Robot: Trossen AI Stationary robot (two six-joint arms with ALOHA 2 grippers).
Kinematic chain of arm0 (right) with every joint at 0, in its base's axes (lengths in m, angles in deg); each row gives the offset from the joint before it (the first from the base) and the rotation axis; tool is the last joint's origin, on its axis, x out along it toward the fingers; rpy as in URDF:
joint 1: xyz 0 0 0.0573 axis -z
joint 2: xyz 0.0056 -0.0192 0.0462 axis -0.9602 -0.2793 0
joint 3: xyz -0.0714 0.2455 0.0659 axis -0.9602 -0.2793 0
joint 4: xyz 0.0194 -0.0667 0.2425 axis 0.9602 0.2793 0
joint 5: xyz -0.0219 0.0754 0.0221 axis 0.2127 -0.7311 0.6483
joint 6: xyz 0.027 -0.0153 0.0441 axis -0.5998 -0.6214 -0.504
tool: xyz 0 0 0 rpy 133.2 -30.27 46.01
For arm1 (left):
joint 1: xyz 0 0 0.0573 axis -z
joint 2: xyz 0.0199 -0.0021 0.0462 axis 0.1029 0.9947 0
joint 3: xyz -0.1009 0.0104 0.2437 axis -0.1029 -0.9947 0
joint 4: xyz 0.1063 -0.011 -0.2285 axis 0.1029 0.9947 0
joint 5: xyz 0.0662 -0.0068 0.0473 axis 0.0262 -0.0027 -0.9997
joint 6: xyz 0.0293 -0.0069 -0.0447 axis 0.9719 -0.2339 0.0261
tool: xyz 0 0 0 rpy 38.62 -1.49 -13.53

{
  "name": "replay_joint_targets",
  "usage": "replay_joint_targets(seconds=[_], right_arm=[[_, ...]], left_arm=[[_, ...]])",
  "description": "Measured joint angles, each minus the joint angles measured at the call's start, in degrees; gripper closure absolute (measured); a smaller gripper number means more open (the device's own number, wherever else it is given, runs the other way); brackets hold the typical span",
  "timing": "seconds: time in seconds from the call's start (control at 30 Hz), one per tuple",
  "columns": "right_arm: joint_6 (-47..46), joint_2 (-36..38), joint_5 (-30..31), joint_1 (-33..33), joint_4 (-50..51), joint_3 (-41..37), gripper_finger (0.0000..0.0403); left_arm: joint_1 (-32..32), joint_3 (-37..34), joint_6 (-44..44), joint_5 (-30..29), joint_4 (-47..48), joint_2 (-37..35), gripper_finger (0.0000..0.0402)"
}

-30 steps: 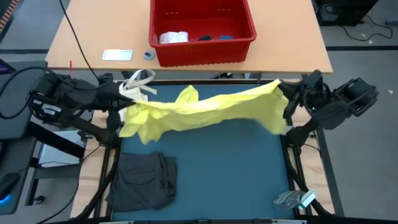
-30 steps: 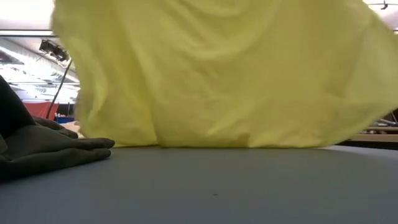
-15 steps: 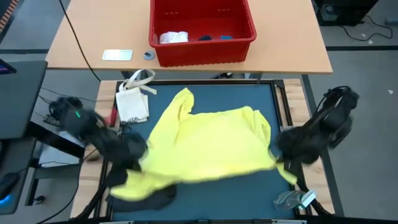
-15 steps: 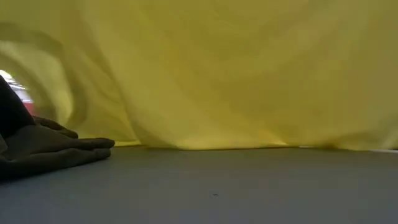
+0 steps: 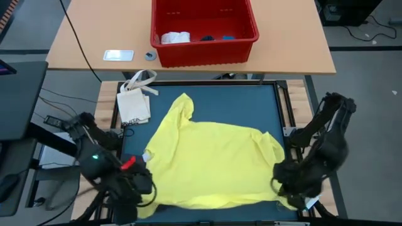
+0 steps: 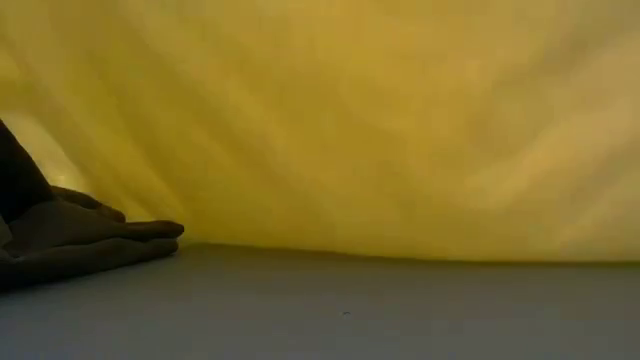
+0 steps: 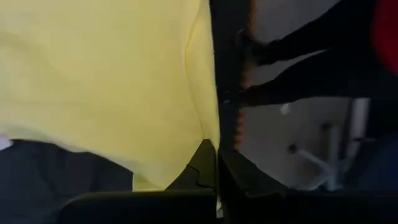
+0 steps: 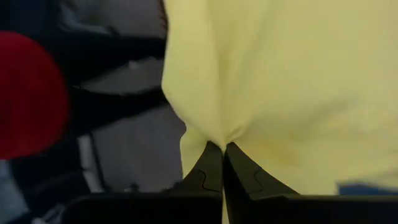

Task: Fold laundry
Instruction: Fold the yellow shirt

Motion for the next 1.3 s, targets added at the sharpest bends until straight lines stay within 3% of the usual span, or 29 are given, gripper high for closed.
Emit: replay_joint_targets(seconds=[0.07,0.17,0.33,0.4,0.5,0.57,0.7,0.8,0.93,1.17,1.3], right_arm=[[0.8,0.7,4.2,-1.5,0.3,4.4,0.0400],[3.9,1.5,14.6,-4.0,2.4,12.3,0.0400],[4.8,1.6,36.6,-5.5,12.4,23.5,0.0401],[4.2,1.6,44.1,-4.8,17.5,25.9,0.0401],[-0.2,1.6,49.5,-0.9,27.0,26.9,0.0401],[0.0,2.7,50.9,3.8,26.5,25.0,0.0401],[2.8,4.6,53.2,15.0,27.1,21.0,0.0401],[6.3,6.2,53.9,25.0,27.1,17.7,0.0401],[11.7,7.7,52.7,39.5,27.2,13.7,0.0401],[24.5,7.7,45.8,62.7,25.4,5.6,0.0401],[34.4,6.8,41.9,74.4,16.1,-0.6,0.0401]], left_arm=[[1.1,4.1,-1.5,-2.2,-0.5,0.0,0.0401],[2.9,11.4,-1.2,-11.4,-1.9,-0.1,0.0401],[5.8,21.9,9.3,-37.5,-1.8,-0.2,0.0401],[6.3,21.5,14.7,-47.9,-1.1,-1.5,0.0401],[5.4,20.6,21.0,-55.6,5.6,-2.8,0.0401],[3.0,20.4,23.5,-58.6,9.6,-2.9,0.0401],[-4.6,18.3,41.9,-62.7,9.0,-4.0,0.0401],[-13.5,16.6,50.4,-63.8,8.9,-5.6,0.0401],[-28.7,11.5,52.9,-62.8,8.9,-8.5,0.0399],[-64.5,-4.8,57.0,-41.6,6.1,-11.1,0.0399],[-80.0,-17.4,67.8,-33.1,-10.0,-11.2,0.0397]])
